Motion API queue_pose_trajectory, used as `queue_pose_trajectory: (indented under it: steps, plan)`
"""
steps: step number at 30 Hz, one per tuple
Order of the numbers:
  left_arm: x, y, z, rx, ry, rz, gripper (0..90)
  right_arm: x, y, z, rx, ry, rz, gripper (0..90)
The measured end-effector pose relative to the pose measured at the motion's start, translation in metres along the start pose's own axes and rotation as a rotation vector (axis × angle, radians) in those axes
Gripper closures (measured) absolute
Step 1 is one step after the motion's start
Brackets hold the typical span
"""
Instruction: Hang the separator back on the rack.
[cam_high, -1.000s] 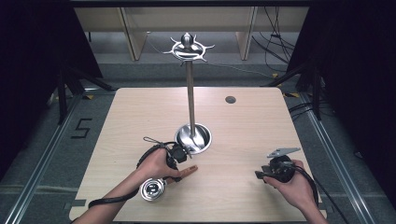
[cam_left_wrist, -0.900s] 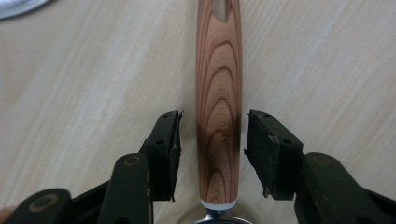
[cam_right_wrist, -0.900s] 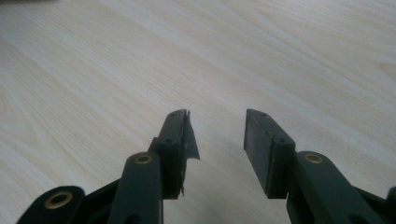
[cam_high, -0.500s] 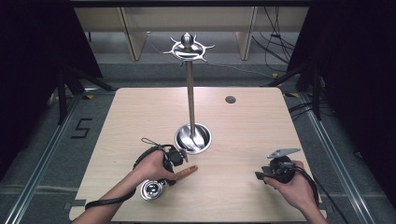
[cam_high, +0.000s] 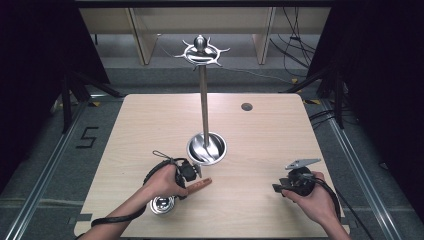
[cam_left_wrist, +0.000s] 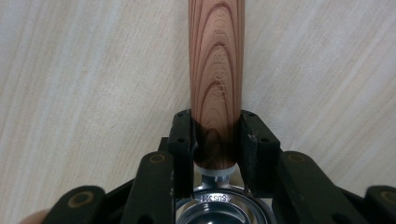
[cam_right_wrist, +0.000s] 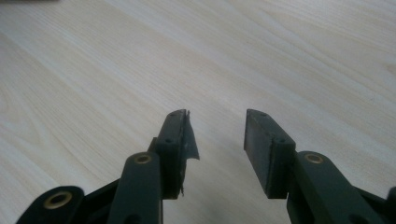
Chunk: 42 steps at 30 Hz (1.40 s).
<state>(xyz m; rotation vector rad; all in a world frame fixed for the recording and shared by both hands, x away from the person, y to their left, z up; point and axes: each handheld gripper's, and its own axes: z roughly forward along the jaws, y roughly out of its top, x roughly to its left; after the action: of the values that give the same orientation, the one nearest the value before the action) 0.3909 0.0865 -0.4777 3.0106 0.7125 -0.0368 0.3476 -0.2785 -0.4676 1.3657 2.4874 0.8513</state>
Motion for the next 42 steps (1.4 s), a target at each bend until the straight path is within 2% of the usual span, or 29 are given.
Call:
queue_pose_trajectory:
  steps: [1, 4, 5, 7, 8, 10, 13, 14, 15, 16, 17, 18, 19, 25, 27, 28, 29, 30, 31, 32, 36, 37, 39, 40, 41, 42]
  plan:
    - [0.0, -0.001, 0.0, -0.009, -0.001, -0.006, 68.1, 0.001, 0.0, -0.001, 0.01, 0.009, 0.025, 60.1]
    - [0.002, -0.006, -0.002, -0.033, -0.014, -0.02, 68.1, 0.002, 0.0, -0.002, 0.018, 0.012, 0.032, 60.1]
    - [0.002, -0.008, -0.004, -0.044, -0.012, -0.021, 68.1, 0.0, 0.0, -0.001, 0.009, 0.005, 0.012, 60.1]
    - [0.003, -0.012, -0.009, -0.066, -0.019, -0.029, 68.2, 0.0, 0.001, -0.002, 0.008, 0.004, 0.018, 60.1]
    - [0.004, -0.013, -0.01, -0.084, -0.02, -0.032, 68.2, 0.002, 0.001, -0.002, 0.015, 0.007, 0.036, 60.1]
    - [0.005, -0.017, -0.014, -0.109, -0.024, -0.043, 68.2, 0.002, 0.001, -0.001, 0.001, 0.008, 0.032, 60.1]
    - [0.006, -0.022, -0.021, -0.146, -0.021, -0.049, 68.2, 0.002, 0.002, -0.001, 0.008, 0.008, 0.028, 60.1]
    - [0.007, -0.023, -0.021, -0.17, -0.036, -0.047, 68.2, 0.002, 0.001, -0.001, 0.009, 0.009, 0.032, 60.1]
    - [0.007, -0.025, -0.023, -0.174, -0.023, -0.066, 68.3, 0.002, 0.001, -0.001, 0.008, 0.008, 0.032, 60.1]
    - [0.009, -0.026, -0.023, -0.201, -0.032, -0.058, 68.3, 0.002, 0.001, -0.002, 0.008, 0.009, 0.03, 60.0]
    - [0.008, -0.029, -0.026, -0.205, -0.021, -0.079, 68.2, 0.003, 0.001, 0.001, -0.025, 0.009, 0.043, 60.1]
    - [0.008, -0.03, -0.027, -0.219, -0.021, -0.084, 68.3, 0.003, 0.0, 0.001, -0.035, 0.008, 0.036, 60.1]
    - [0.008, -0.032, -0.028, -0.232, -0.024, -0.09, 68.2, 0.002, 0.001, 0.0, -0.016, 0.008, 0.035, 60.1]
    - [0.012, -0.045, -0.034, -0.314, -0.075, -0.111, 68.3, 0.003, 0.001, 0.001, -0.022, 0.005, 0.037, 60.0]
    - [0.013, -0.05, -0.036, -0.338, -0.067, -0.12, 68.3, 0.003, 0.001, 0.001, -0.017, 0.006, 0.042, 60.0]
    - [0.014, -0.052, -0.037, -0.349, -0.058, -0.126, 68.3, 0.002, 0.002, -0.001, 0.007, 0.008, 0.027, 60.0]
    - [0.015, -0.055, -0.038, -0.357, -0.05, -0.131, 68.3, 0.002, 0.002, -0.001, 0.005, 0.006, 0.021, 60.0]
    - [0.015, -0.058, -0.039, -0.381, -0.048, -0.15, 68.3, 0.002, 0.002, -0.001, 0.005, 0.008, 0.024, 60.0]
    - [0.014, -0.06, -0.039, -0.432, -0.046, -0.182, 68.3, 0.002, 0.002, -0.001, 0.004, 0.006, 0.021, 60.0]
    - [0.015, -0.063, -0.04, -0.449, -0.044, -0.199, 68.3, 0.002, 0.002, -0.001, 0.005, 0.005, 0.019, 60.0]
    - [0.018, -0.076, -0.047, -0.513, -0.012, -0.207, 68.3, 0.002, 0.002, -0.001, 0.006, 0.005, 0.019, 60.0]
    - [0.019, -0.079, -0.048, -0.525, -0.011, -0.203, 68.3, 0.001, 0.002, 0.0, -0.001, -0.001, -0.001, 60.0]
    - [0.021, -0.082, -0.051, -0.547, -0.006, -0.195, 68.3, 0.003, 0.002, -0.001, 0.008, 0.006, 0.021, 60.0]
    - [0.021, -0.083, -0.052, -0.562, -0.01, -0.201, 68.3, 0.002, 0.003, -0.001, 0.006, 0.006, 0.012, 60.0]
    - [0.019, -0.083, -0.052, -0.594, -0.002, -0.24, 68.3, 0.002, 0.003, -0.001, 0.007, 0.006, 0.009, 60.0]
    - [0.019, -0.085, -0.053, -0.599, 0.006, -0.238, 68.3, 0.003, 0.003, -0.001, 0.005, 0.007, 0.011, 60.0]
